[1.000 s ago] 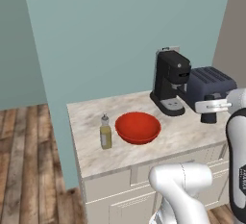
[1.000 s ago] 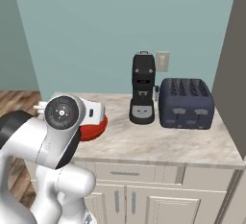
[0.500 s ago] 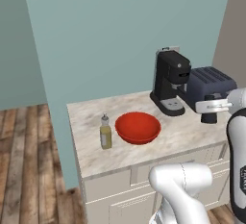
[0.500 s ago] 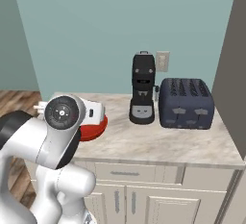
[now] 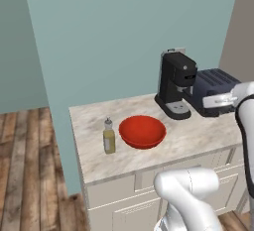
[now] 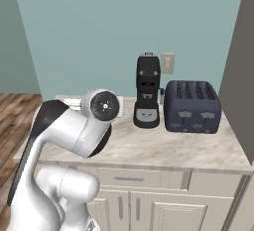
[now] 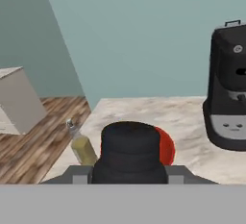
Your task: Retrieve the bottle and the shaker from the cabinet and place them next to the mixing bowl on the counter. Then add garlic from the fridge to the mixing bowl.
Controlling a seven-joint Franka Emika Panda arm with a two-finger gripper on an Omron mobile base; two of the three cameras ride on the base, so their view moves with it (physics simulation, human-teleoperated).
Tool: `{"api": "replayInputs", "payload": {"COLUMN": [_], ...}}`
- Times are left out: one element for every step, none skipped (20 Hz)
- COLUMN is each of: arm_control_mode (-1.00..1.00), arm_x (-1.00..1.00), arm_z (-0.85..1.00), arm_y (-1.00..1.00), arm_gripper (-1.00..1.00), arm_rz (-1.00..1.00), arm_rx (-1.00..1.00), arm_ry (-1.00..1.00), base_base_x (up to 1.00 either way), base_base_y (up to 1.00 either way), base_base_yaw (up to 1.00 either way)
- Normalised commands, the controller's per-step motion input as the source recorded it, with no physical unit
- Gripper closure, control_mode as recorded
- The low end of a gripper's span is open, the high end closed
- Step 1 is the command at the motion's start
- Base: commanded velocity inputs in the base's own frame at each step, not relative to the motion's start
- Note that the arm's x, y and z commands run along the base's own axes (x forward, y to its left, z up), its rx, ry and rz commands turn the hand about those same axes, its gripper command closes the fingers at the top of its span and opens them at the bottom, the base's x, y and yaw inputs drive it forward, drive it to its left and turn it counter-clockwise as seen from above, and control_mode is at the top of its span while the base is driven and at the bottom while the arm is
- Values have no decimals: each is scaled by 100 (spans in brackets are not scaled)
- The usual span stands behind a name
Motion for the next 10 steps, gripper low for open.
{"api": "replayInputs", "payload": {"arm_control_mode": [-100, -100, -100, -100, -100, -100, -100, -100, -100, -100], "arm_x": [55, 49, 52, 67, 74, 54, 36, 30, 26, 16], "arm_z": [0, 0, 0, 0, -1, -19, -39, -46, -49, -53], "arm_y": [0, 0, 0, 0, 0, 0, 0, 0, 0, 0], "arm_gripper": [100, 100, 100, 100, 100, 100, 100, 100, 100, 100], "arm_rz": [29, 29, 28, 31, 34, 35, 37, 39, 39, 39], "arm_rx": [0, 0, 0, 0, 0, 0, 0, 0, 0, 0], "arm_ry": [0, 0, 0, 0, -3, -15, -27, -31, -33, -38], "base_base_x": [0, 0, 0, 0, 0, 0, 0, 0, 0, 0], "base_base_y": [0, 0, 0, 0, 0, 0, 0, 0, 0, 0], "base_base_yaw": [0, 0, 0, 0, 0, 0, 0, 0, 0, 0]}}
